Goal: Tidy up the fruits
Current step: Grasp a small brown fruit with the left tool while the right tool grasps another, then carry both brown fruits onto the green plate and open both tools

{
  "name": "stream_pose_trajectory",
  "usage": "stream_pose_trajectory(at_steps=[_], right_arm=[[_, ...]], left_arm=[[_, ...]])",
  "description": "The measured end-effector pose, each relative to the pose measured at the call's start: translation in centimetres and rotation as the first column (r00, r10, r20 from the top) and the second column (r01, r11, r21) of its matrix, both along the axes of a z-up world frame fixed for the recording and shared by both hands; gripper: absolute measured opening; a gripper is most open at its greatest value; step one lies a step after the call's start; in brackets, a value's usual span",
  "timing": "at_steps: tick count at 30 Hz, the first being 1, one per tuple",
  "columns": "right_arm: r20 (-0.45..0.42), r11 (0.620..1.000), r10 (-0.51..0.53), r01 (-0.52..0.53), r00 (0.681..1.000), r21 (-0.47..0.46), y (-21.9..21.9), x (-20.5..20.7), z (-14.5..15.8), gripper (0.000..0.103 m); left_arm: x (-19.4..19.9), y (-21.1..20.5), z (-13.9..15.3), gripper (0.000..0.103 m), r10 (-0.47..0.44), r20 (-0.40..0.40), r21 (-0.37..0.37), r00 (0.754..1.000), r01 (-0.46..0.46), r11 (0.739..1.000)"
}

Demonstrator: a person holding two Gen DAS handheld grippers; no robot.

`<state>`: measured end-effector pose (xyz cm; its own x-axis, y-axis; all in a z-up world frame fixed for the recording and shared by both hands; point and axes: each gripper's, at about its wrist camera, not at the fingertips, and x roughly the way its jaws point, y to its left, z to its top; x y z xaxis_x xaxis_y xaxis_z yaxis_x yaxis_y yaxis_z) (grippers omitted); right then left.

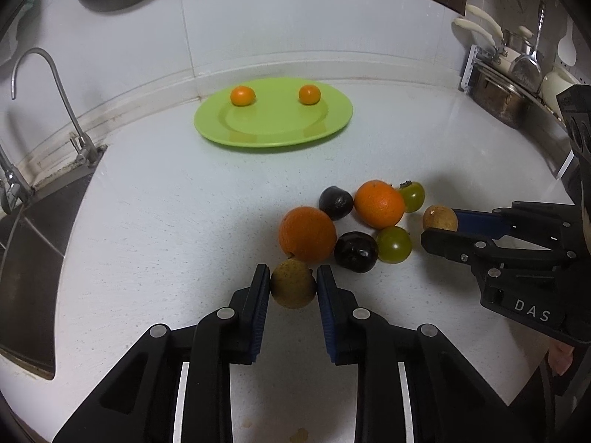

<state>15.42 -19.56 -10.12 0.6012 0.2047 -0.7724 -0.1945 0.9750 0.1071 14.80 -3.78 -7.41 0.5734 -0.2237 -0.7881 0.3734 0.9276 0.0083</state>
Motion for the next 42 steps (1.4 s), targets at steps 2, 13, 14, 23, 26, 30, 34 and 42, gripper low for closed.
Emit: stream_pose_trajectory(at_steps=[2,13,14,23,26,30,34,42], right_arm=[[0.013,1.000,0.003,-0.003,1.000,0.001,0.1,-0.3,0.5,0.029],[0.102,0.999,0.021,-0.023,0.995,0.026,0.6,-1.9,4.2,0.029],[0.111,0.999,0.022,-0.025,0.994,0.028,0.6,-2.0,4.6,0.029],[0.181,0.998,0.027,-0.036,0.983,0.049,1.0,-1.9,7.3,0.029],[0.198,0.998,0.028,-0.039,0.980,0.052,0.9,-1.6,8.0,0.029],[0.217,0.998,0.029,-0.042,0.976,0.053,0.9,-0.5,8.9,0.029],[0.235,0.997,0.031,-0.045,0.972,0.055,0.9,0.8,9.7,0.029],[0.253,0.997,0.041,-0.058,0.966,0.060,1.2,3.9,10.6,0.029]], left_arm=[[-0.2,0.0,0.6,0.026,0.002,0.012,-0.004,1.000,-0.001,1.000],[-1.9,0.5,4.7,0.026,0.001,0.112,-0.031,0.994,0.003,1.000],[-2.0,0.4,5.1,0.026,0.001,0.121,-0.032,0.993,0.003,0.999],[-1.6,0.0,8.0,0.026,-0.007,0.197,-0.037,0.980,0.014,0.999],[-0.9,-0.1,8.6,0.026,-0.008,0.215,-0.038,0.977,0.017,0.999],[0.3,-0.4,9.5,0.026,-0.015,0.236,-0.035,0.972,0.024,0.999],[1.7,-0.7,10.1,0.026,-0.024,0.254,-0.029,0.967,0.033,0.999],[5.0,-0.9,10.6,0.026,-0.033,0.265,-0.035,0.964,0.044,0.998]])
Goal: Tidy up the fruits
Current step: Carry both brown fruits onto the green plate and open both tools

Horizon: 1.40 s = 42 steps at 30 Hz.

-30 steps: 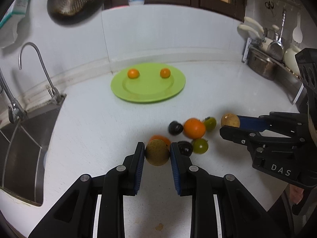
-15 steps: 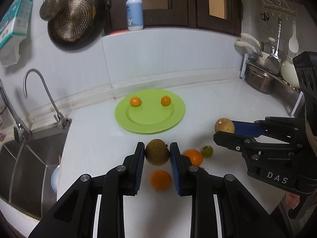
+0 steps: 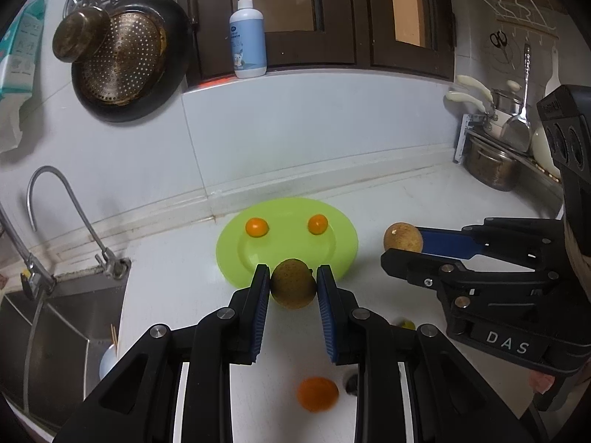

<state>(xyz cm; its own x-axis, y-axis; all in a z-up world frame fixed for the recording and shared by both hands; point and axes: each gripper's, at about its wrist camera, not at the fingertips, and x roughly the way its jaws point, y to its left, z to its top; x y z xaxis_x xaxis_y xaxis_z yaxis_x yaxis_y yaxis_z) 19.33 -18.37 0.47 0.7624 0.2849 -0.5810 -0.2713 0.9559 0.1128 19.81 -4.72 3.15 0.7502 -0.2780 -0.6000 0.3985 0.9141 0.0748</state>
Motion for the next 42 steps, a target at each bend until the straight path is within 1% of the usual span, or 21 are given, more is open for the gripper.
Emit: stream_pose_trajectory(at_steps=[9,20,25,32,38,42], right_arm=[[-0.015,1.000,0.010,-0.010,1.000,0.002,0.6,4.6,-0.5,0.029],[-0.078,1.000,-0.006,0.006,0.997,-0.001,0.4,11.1,-2.8,0.029],[-0.113,1.000,-0.015,0.015,0.993,0.002,0.2,13.3,-3.9,0.029],[-0.162,0.999,-0.032,0.031,0.986,-0.008,0.1,15.7,-5.7,0.029],[-0.187,0.999,-0.038,0.036,0.982,-0.011,-0.4,16.8,-6.7,0.029],[-0.200,0.999,-0.046,0.045,0.979,-0.011,-0.6,17.2,-7.1,0.029]], left_arm=[[4.7,-0.1,-1.0,0.026,-0.002,-0.021,0.006,1.000,0.002,1.000],[11.7,-0.2,-3.8,0.026,-0.005,-0.093,0.010,0.996,0.006,1.000],[14.4,-0.1,-5.3,0.026,-0.003,-0.131,0.011,0.991,0.005,1.000],[16.7,-0.5,-7.3,0.026,-0.004,-0.173,0.022,0.985,0.008,1.000],[18.0,-1.1,-8.6,0.027,-0.009,-0.201,0.039,0.979,0.018,0.999],[18.4,-1.1,-8.8,0.027,-0.009,-0.198,0.041,0.980,0.017,0.999]])
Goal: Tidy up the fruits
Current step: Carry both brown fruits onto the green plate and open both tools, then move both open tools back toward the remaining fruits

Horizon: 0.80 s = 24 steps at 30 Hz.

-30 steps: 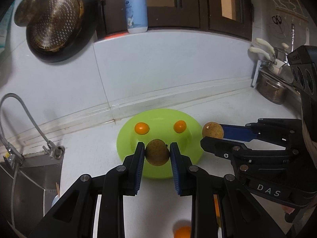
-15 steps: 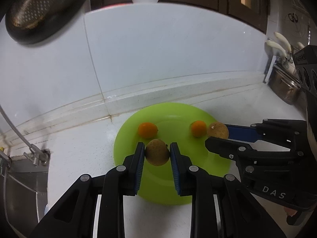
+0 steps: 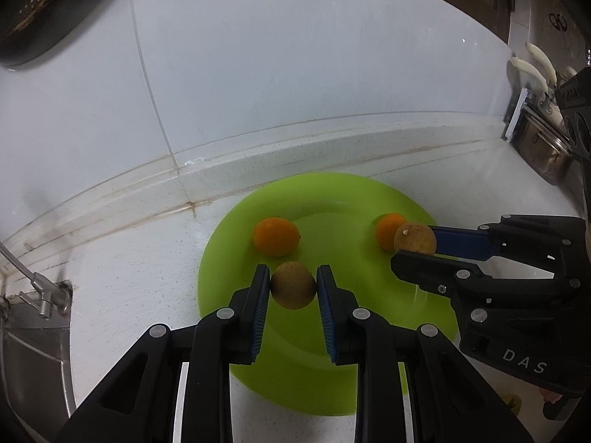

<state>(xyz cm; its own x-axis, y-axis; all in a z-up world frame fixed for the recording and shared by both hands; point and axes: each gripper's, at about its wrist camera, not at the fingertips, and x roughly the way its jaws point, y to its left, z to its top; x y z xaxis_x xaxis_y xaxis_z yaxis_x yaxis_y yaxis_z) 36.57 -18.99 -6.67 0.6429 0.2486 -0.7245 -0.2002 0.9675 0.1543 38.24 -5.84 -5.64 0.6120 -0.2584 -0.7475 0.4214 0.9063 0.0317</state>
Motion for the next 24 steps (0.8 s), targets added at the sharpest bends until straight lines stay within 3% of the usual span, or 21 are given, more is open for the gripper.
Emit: stream_pose_trajectory(at_steps=[3,6,14,24], right_arm=[[-0.002,1.000,-0.009,0.009,1.000,-0.003,-0.1,0.2,-0.1,0.030],[0.001,1.000,-0.023,0.023,1.000,-0.007,-0.1,0.2,0.0,0.043],[0.039,1.000,-0.026,0.026,0.999,-0.001,-0.1,-1.6,1.3,0.043],[0.105,1.000,-0.012,0.011,0.994,0.007,-0.1,-6.6,4.1,0.044]], left_arm=[[0.2,0.2,0.2,0.040,0.009,0.002,-0.002,1.000,-0.009,1.000],[0.0,0.6,0.7,0.041,0.021,0.005,-0.003,1.000,-0.021,1.000],[-3.2,1.7,3.1,0.052,0.051,0.047,-0.019,0.998,-0.050,0.999],[-8.8,2.3,6.3,0.065,0.059,0.106,-0.053,0.993,-0.054,0.997]])
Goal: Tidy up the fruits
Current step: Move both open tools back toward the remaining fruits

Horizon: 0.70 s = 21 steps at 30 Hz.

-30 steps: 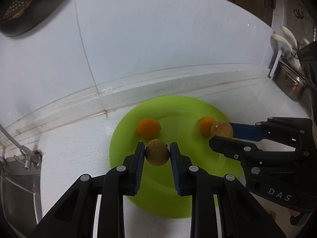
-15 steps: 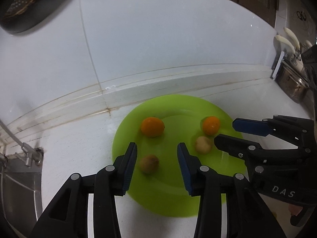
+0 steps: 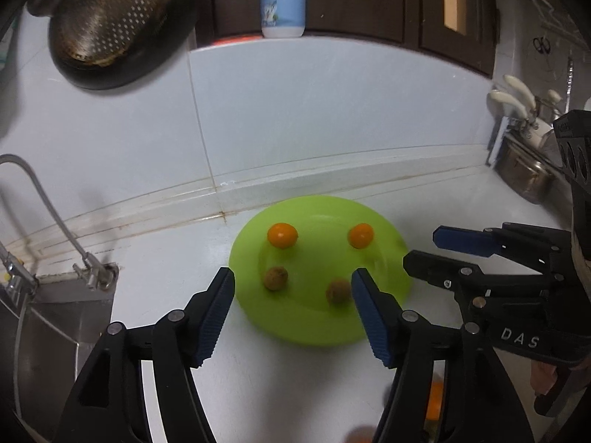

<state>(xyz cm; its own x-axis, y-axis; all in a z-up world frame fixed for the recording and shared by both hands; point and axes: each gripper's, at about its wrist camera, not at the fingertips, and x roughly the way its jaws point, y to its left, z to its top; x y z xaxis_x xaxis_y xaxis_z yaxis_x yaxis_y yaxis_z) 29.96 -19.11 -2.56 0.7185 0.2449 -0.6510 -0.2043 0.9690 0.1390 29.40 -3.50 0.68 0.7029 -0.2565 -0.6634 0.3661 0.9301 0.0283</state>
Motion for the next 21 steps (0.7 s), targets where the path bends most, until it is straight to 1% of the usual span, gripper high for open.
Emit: stream_pose_trajectory(at_steps=[6,11,17,21], right_arm=[[0.042,1.000,-0.002,0.003,0.999,-0.011,0.2,-3.7,1.7,0.044],[0.061,1.000,0.000,0.001,0.998,-0.009,0.4,-6.5,2.4,0.044],[0.067,1.000,-0.021,0.019,0.998,0.017,0.3,-9.5,1.8,0.043],[0.042,0.999,-0.032,0.031,0.999,0.024,0.6,-11.0,0.8,0.043]], left_arm=[[-3.6,0.5,1.1,0.068,-0.015,0.015,-0.012,1.000,0.015,1.000],[-6.7,0.8,1.5,0.071,-0.035,0.031,-0.012,0.999,0.036,0.999],[-9.7,0.9,0.6,0.071,-0.078,0.022,0.003,0.997,0.078,0.997],[-11.3,1.0,-0.4,0.071,-0.103,0.022,0.025,0.994,0.103,0.994]])
